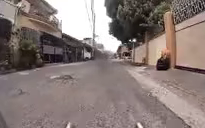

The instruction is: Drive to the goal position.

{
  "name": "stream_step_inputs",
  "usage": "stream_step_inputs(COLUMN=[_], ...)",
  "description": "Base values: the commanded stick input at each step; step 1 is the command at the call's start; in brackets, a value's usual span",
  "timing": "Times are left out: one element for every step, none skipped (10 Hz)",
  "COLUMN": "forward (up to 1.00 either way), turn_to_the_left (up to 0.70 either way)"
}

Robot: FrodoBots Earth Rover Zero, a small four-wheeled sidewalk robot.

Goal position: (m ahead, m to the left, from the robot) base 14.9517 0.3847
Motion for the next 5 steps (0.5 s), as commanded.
stream_step_inputs(forward=[0.7,0.7,0.7,0.7,0.7], turn_to_the_left=[0.0,0.0,0.0,0.0,0.0])
